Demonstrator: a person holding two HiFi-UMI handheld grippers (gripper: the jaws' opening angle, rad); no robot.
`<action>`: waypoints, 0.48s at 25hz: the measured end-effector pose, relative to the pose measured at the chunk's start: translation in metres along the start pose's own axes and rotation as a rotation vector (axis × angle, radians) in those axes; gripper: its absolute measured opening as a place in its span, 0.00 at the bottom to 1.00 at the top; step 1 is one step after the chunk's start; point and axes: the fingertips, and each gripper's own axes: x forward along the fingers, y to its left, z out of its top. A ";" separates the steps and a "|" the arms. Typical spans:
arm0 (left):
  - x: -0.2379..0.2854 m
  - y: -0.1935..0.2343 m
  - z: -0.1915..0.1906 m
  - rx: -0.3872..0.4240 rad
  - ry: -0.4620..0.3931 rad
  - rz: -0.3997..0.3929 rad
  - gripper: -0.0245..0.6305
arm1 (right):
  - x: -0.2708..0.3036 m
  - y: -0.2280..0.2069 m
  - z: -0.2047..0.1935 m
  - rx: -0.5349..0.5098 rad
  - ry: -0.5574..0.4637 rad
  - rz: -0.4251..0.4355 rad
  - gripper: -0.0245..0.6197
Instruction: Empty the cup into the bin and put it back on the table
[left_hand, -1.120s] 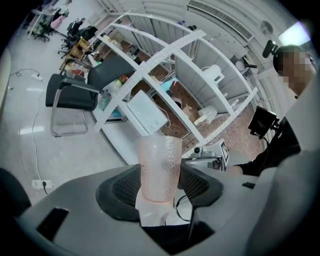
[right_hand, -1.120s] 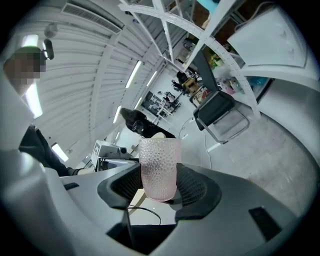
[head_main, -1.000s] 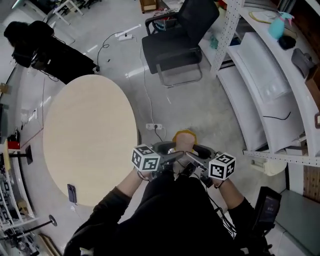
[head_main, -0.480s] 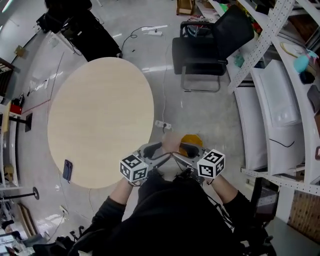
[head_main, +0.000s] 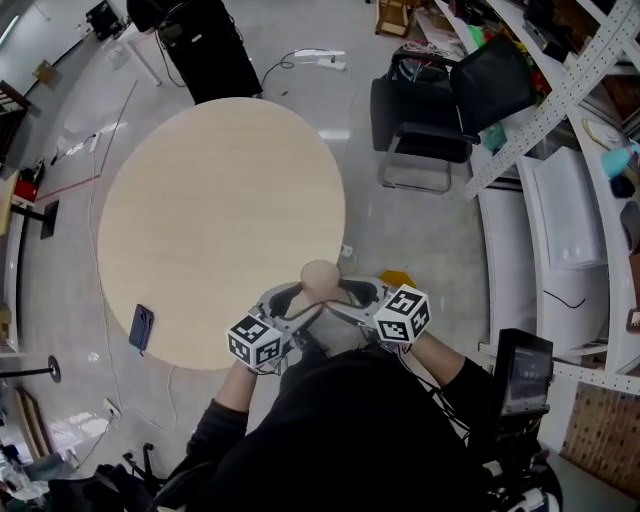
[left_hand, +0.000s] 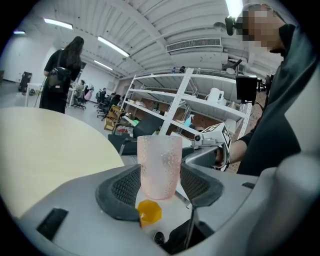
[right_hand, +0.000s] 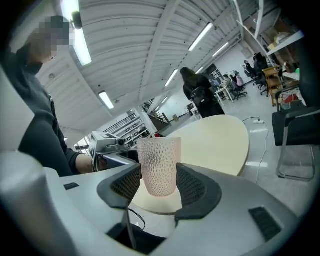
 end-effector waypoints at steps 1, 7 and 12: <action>-0.012 0.008 -0.001 0.009 0.001 0.006 0.44 | 0.014 0.005 0.002 -0.025 0.019 0.005 0.40; -0.077 0.060 -0.012 0.058 -0.006 0.054 0.44 | 0.095 0.033 0.005 -0.114 0.099 0.033 0.40; -0.110 0.099 -0.028 0.108 0.027 0.105 0.44 | 0.149 0.042 -0.001 -0.183 0.169 0.052 0.40</action>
